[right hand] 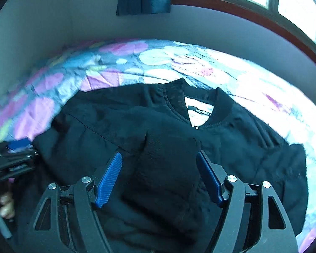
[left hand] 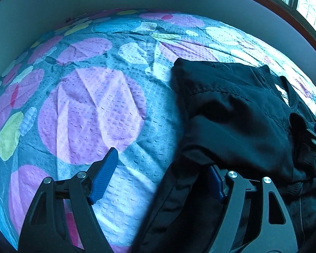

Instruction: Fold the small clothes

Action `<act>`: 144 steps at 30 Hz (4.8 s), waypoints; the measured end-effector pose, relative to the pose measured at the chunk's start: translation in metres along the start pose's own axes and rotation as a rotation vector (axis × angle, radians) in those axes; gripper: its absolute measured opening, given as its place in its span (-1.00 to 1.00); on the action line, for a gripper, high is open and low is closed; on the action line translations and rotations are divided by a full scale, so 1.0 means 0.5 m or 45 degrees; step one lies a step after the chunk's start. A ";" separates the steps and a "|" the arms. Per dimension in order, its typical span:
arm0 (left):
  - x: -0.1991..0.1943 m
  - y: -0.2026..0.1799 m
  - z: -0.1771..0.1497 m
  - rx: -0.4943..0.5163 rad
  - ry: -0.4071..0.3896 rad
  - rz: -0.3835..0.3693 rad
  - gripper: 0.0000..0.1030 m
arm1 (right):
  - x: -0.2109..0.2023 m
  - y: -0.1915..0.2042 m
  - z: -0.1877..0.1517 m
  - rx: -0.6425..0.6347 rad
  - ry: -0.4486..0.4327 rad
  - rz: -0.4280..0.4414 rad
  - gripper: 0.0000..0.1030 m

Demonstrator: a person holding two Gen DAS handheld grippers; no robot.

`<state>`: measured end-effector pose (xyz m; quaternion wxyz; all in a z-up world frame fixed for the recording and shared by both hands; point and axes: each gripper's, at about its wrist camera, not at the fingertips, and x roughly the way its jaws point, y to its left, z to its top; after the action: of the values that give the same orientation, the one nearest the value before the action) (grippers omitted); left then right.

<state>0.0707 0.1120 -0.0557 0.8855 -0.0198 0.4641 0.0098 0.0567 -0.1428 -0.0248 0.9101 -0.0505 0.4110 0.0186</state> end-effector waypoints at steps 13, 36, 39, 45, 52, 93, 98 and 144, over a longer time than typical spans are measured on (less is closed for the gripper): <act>0.008 0.035 0.000 -0.118 0.013 -0.094 0.54 | -0.143 -0.274 -0.087 0.465 -0.132 0.007 0.52; -0.008 0.080 -0.010 -0.276 -0.004 -0.150 0.56 | -0.042 -0.335 -0.151 0.690 0.039 0.432 -0.77; -0.016 0.084 -0.018 -0.277 0.004 -0.153 0.56 | -0.027 -0.356 -0.174 0.711 0.088 0.365 -0.83; -0.058 0.116 -0.025 -0.375 0.000 -0.325 0.56 | -0.017 -0.370 -0.189 0.743 0.093 0.401 -0.85; 0.008 0.105 0.007 -0.379 0.095 -0.491 0.53 | -0.017 -0.372 -0.194 0.738 0.079 0.398 -0.85; -0.181 0.121 -0.284 -0.175 0.260 -0.930 0.20 | -0.260 -0.516 -0.549 1.067 0.103 0.695 0.16; -0.187 0.105 -0.286 -0.117 0.207 -0.906 0.20 | -0.261 -0.470 -0.543 0.973 0.132 0.795 0.24; -0.242 0.124 -0.190 -0.536 0.206 -1.461 -0.76 | -0.319 -0.419 -0.422 1.034 -0.171 1.407 -0.77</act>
<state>-0.0783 0.1700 -0.0120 0.6886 -0.4414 0.4333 -0.3785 -0.1906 -0.3726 -0.0278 0.7373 0.5127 0.2937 0.3275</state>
